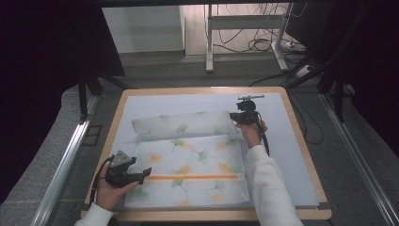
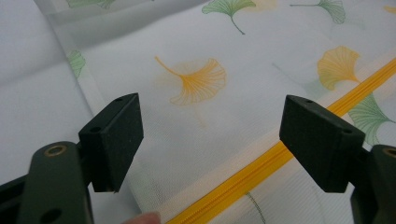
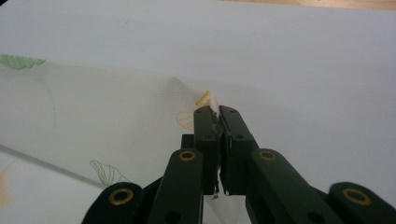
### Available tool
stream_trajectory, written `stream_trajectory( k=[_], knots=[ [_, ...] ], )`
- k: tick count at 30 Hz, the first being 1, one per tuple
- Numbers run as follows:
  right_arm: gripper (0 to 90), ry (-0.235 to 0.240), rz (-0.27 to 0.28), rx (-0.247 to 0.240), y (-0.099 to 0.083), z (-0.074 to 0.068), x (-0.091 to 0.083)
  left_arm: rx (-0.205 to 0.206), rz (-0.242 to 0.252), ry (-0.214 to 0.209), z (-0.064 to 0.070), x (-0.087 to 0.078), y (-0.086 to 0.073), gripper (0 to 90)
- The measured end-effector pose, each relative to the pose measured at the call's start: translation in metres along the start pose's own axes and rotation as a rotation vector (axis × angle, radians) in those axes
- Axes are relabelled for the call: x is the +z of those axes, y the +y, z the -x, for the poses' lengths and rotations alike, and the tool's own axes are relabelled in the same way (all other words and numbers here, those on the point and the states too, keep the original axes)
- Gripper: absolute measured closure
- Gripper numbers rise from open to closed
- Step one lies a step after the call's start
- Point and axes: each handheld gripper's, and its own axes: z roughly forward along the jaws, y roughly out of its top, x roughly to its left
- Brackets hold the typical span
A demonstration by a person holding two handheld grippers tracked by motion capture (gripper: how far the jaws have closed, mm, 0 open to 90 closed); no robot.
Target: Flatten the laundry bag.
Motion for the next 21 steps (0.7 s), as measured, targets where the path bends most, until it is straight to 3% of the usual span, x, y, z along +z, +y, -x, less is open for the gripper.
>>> stream_trajectory(
  k=[21],
  knots=[
    [84.7, -0.048, 0.007, 0.056, 0.003, 0.027, 0.007, -0.004, -0.004, 0.002, 0.000, 0.001, -0.001, 21.3]
  ],
)
